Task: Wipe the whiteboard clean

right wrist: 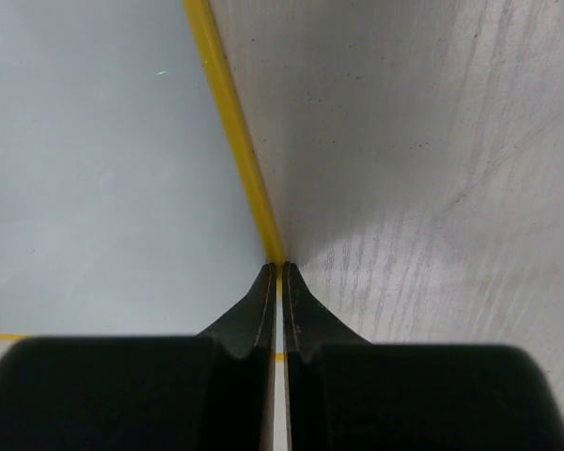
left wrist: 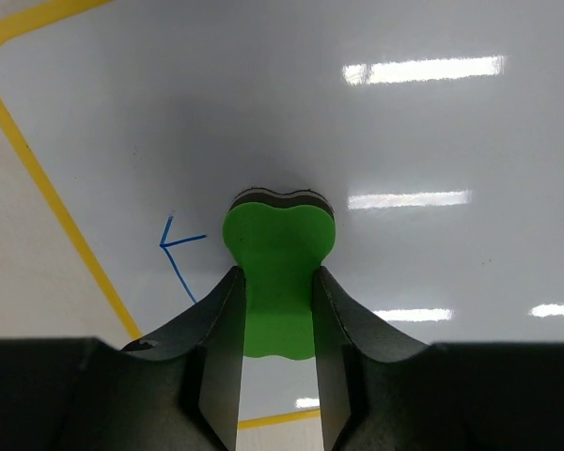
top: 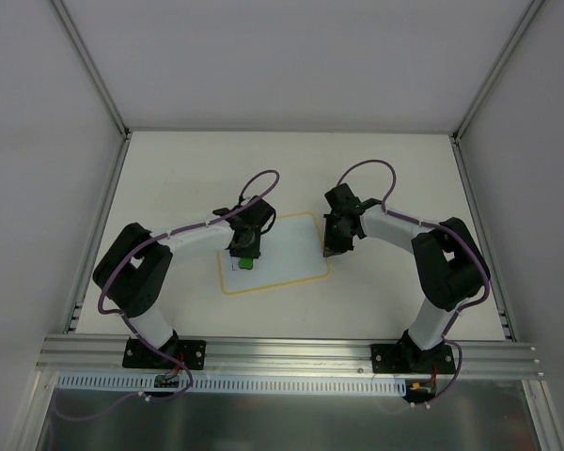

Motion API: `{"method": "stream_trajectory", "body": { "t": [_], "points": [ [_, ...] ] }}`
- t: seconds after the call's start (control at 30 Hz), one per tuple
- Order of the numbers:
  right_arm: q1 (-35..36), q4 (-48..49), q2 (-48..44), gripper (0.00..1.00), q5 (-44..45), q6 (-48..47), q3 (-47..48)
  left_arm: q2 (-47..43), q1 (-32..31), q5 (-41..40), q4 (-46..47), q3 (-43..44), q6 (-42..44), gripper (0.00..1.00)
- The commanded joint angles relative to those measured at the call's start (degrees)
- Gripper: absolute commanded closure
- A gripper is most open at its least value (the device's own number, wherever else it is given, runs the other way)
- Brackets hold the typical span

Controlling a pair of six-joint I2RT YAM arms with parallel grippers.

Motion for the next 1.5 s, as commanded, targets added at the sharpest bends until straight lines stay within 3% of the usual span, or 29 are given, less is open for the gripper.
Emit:
{"method": "stream_trajectory", "body": {
  "t": [0.0,0.23,0.47,0.7,0.87,1.03,1.1,1.2,1.47],
  "points": [
    [0.4,-1.5,3.2,1.00,3.5,0.9,-2.7,0.8,1.8,-0.9,-1.0,-0.2,-0.5,1.00],
    [0.3,-2.9,4.0,1.00,6.2,1.4,-2.2,-0.6,9.3,-1.9,-2.2,-3.1,0.8,1.00],
    [0.4,-3.0,4.3,1.00,6.2,1.4,-2.0,2.8,11.0,-0.4,-3.7,0.4,2.6,1.00],
    [0.3,-3.1,3.7,1.00,6.6,1.7,-2.2,-0.8,6.7,5.0,-5.4,-4.2,-1.5,1.00],
    [0.3,-3.0,4.2,1.00,6.6,1.9,-2.2,-5.6,0.2,10.3,-6.3,-10.2,-7.4,1.00],
    [0.3,-3.0,4.3,1.00,6.5,1.9,-2.2,-8.0,-3.1,11.3,-8.3,-13.7,-11.5,1.00],
    [0.3,-3.0,4.3,1.00,6.5,1.9,-2.2,-8.3,-2.9,8.1,-8.7,-14.4,-12.2,1.00],
    [0.3,-3.1,4.6,1.00,6.2,1.8,-2.0,-6.8,-1.6,5.9,-10.2,-13.1,-11.4,1.00],
    [0.0,-3.0,3.8,1.00,6.6,1.9,-2.7,-3.0,9.7,-1.2,-10.8,-6.1,-6.7,1.00]
  ]
}}
